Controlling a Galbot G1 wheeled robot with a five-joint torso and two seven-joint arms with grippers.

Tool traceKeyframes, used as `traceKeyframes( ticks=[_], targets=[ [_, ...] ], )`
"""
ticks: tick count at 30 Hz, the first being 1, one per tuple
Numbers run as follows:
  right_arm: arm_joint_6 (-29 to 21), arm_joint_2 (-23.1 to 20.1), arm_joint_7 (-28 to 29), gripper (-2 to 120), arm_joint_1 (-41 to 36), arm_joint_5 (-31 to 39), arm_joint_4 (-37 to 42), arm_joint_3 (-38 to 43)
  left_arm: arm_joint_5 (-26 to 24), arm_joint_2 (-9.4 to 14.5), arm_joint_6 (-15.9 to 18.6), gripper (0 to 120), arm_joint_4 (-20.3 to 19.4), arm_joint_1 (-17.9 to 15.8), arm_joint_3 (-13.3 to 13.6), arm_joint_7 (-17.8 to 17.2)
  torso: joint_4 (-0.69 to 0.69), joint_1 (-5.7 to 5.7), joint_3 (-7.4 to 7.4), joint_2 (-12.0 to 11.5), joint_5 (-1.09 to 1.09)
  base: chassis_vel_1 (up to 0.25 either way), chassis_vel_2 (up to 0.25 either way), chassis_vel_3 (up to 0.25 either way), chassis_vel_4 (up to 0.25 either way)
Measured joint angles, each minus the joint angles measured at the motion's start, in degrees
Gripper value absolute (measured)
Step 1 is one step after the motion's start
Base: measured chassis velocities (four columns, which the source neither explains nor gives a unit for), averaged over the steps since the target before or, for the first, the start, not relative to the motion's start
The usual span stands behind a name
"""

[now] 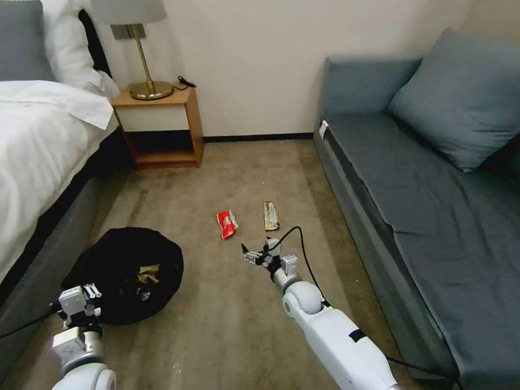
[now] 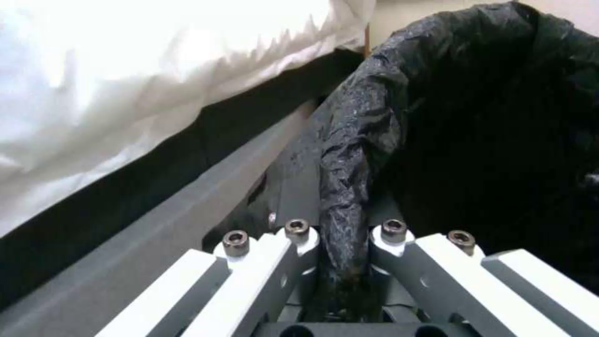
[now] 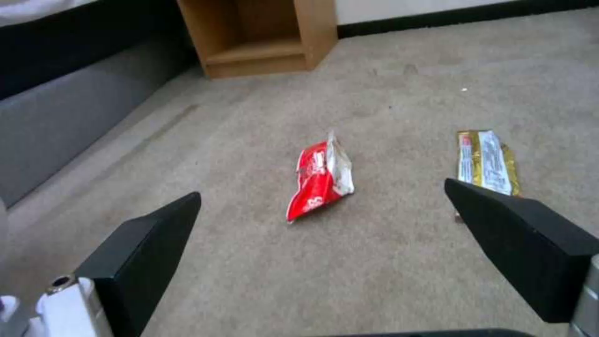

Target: Pick up the trash bin, then pick up the garbage on the floor and place it into the trash bin.

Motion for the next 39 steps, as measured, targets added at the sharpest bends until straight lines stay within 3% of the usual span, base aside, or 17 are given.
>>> traceKeyframes(
  ticks=[39],
  targets=[
    [1.4,0.5,-0.5,100,-1.9,-3.3,-1.1,0.8,1.0,0.0,-0.7,5,2.0,-0.6,0.2,0.1,0.0,0.0,0.0,0.0,0.0,-0.127,0.129,0.137,-0.132]
  ],
)
